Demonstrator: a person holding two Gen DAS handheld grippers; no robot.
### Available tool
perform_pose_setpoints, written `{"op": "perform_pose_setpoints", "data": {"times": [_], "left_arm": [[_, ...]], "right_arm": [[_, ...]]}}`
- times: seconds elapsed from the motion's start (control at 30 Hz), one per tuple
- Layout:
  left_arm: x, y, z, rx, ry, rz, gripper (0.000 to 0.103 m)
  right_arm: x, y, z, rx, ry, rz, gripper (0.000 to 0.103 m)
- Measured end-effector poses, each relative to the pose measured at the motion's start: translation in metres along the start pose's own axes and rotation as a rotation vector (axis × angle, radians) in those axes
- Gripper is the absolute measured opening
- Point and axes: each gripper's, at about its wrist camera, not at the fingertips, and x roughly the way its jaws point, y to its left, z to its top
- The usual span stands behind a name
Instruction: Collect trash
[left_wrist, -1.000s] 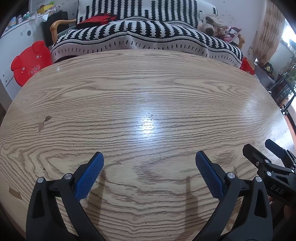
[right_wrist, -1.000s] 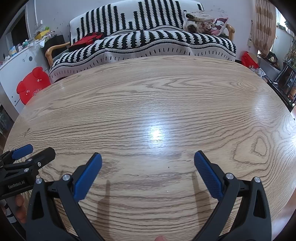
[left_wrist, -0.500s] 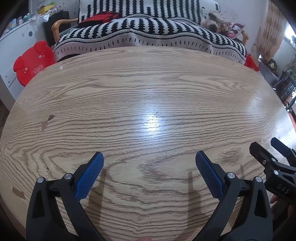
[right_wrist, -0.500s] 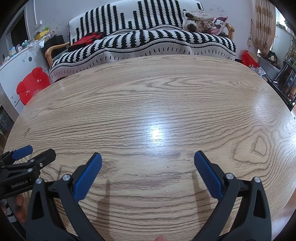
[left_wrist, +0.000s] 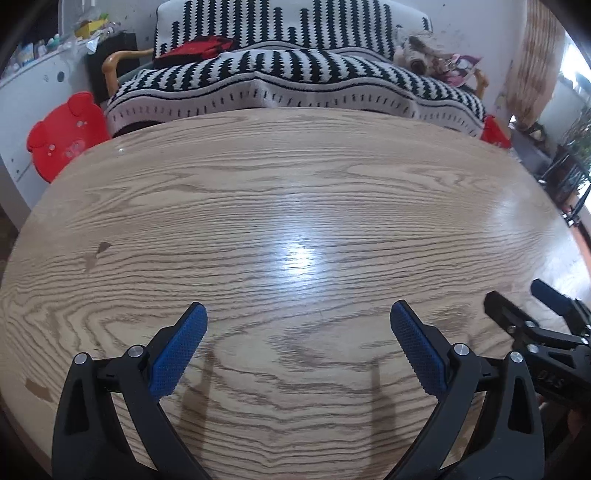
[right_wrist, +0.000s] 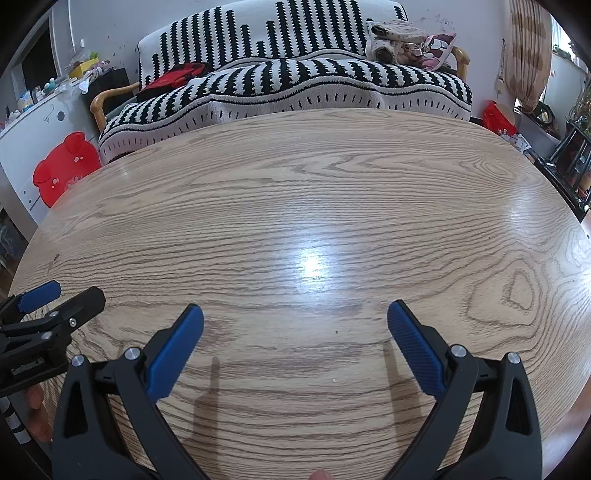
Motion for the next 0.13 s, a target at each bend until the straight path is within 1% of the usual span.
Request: {"op": "perform_pose_setpoints", "data": {"times": [0.13], "left_arm": [[0.0031,0.0003,0.0015,-0.004,0.021,-0.031,0.096]], "right_arm": [[-0.0005,-0.001,-0.0008,-0.002,0.0,0.0,0.096]]}}
